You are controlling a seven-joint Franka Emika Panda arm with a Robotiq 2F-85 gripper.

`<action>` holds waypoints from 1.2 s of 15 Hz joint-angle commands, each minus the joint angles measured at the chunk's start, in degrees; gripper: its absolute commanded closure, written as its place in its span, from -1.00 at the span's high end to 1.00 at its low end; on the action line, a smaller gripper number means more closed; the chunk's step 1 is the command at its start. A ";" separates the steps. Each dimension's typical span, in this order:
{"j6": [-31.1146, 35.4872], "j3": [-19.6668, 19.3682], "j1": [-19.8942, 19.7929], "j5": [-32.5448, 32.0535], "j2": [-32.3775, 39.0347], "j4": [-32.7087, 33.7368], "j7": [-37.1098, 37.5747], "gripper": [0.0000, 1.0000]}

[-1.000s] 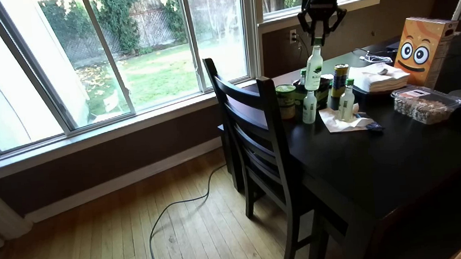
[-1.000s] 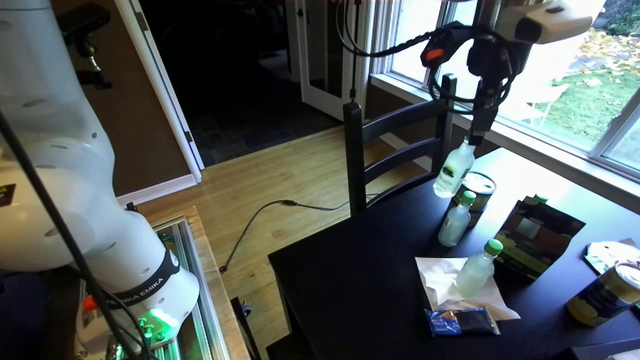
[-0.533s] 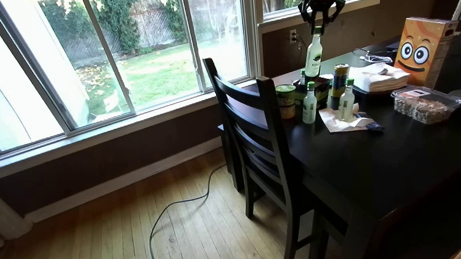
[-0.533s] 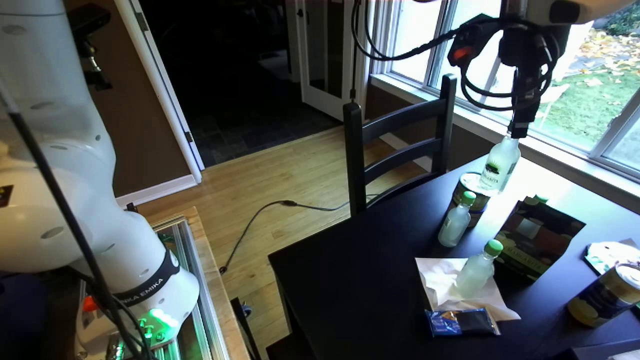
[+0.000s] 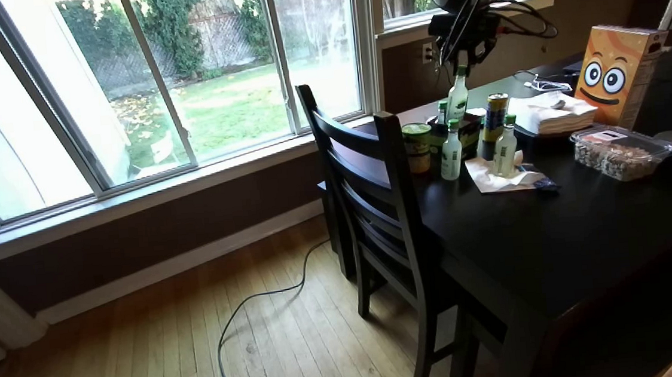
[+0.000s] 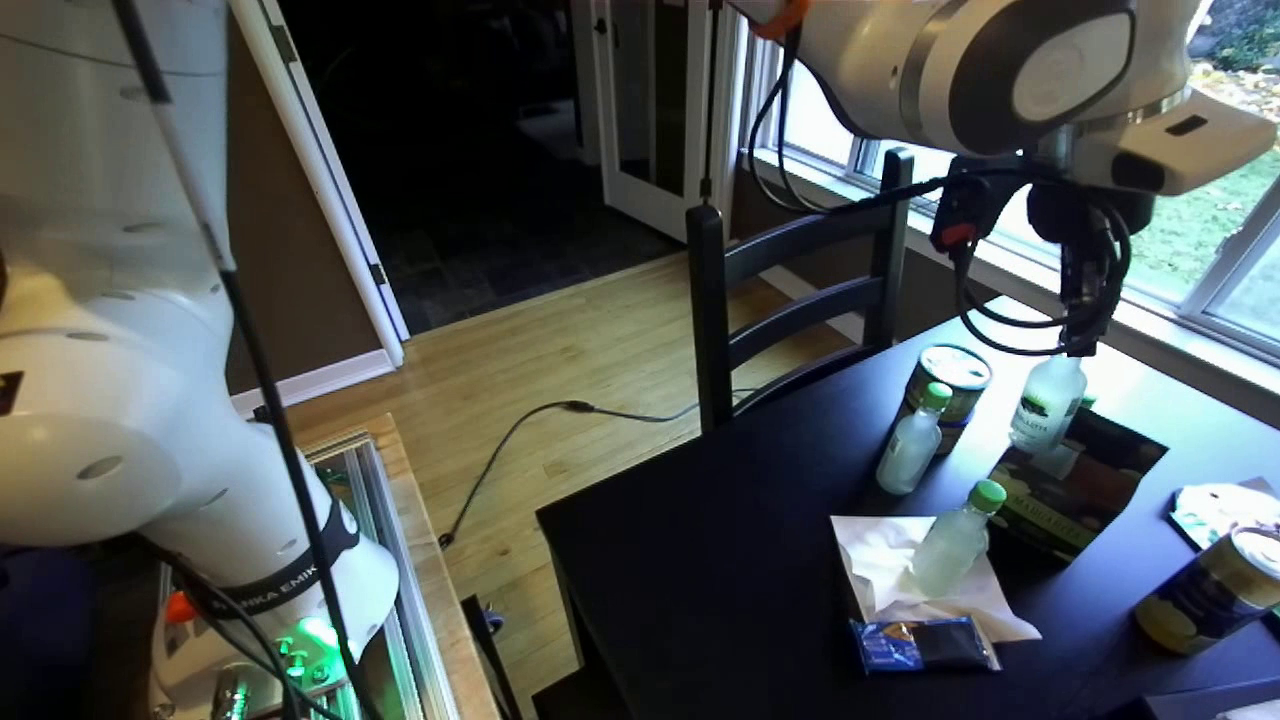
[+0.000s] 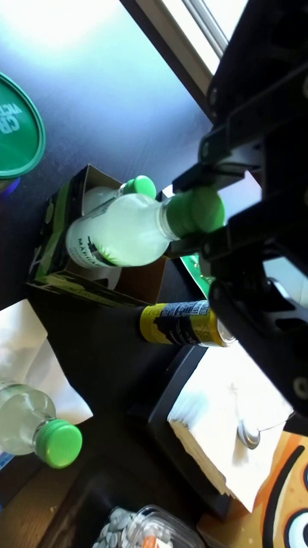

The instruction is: Put the bottles inside the crate

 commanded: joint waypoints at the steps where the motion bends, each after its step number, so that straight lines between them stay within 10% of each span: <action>1: 2.78 -2.00 0.65 -1.18 3.02 3.54 2.24 -0.85; 18: 2.01 -1.13 -2.12 3.89 10.75 8.17 0.38 -0.85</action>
